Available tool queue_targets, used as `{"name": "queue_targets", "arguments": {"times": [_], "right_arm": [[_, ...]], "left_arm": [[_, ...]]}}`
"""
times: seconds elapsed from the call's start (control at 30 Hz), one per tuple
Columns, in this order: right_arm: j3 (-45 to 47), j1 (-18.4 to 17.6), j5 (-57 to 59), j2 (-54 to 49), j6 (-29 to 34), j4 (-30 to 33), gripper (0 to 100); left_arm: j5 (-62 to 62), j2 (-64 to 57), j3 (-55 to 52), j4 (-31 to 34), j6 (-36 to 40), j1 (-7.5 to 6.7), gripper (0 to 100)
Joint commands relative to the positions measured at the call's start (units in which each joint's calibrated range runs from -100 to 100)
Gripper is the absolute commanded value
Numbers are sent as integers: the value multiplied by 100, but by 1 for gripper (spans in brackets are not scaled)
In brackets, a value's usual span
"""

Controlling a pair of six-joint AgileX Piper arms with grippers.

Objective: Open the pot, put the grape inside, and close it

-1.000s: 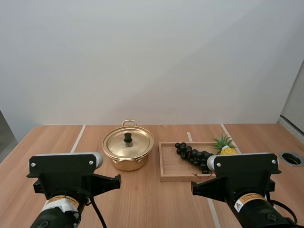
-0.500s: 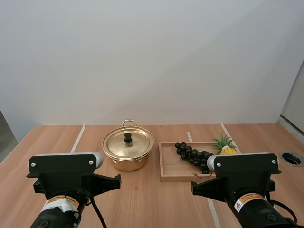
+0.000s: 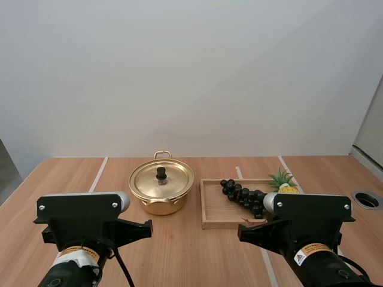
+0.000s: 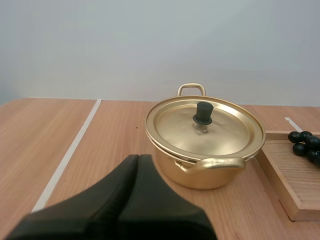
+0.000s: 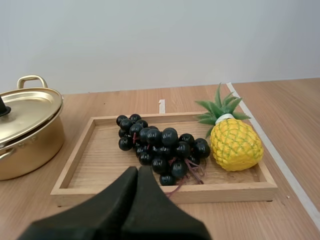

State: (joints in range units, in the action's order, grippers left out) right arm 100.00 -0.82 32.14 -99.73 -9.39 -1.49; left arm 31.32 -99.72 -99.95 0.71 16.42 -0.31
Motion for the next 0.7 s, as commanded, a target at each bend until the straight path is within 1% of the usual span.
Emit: {"name": "queue_targets", "arguments": {"times": [0.0, 0.07, 0.17, 0.4, 0.53, 0.67], "right_arm": [[0, 17, -391, -27, 9, -68, 0], [-111, 17, -318, -27, 9, -13, 0], [-644, 17, -89, -27, 9, -13, 0], [-2392, 17, 1348, -27, 9, -13, 0], [-3358, 17, 1688, -27, 9, -13, 0], [-4184, 17, 1760, -27, 9, 55, 0]], "left_arm": [[-73, -28, 34, -71, 60, 9, 0], [-33, -28, 317, -38, 60, 9, 0], [41, -28, 897, -26, 60, 9, 0], [64, -28, 2477, 1, 60, 9, 0], [84, -28, 3331, 1, -53, 9, 0], [437, -28, 4077, 37, -53, 9, 0]]}}
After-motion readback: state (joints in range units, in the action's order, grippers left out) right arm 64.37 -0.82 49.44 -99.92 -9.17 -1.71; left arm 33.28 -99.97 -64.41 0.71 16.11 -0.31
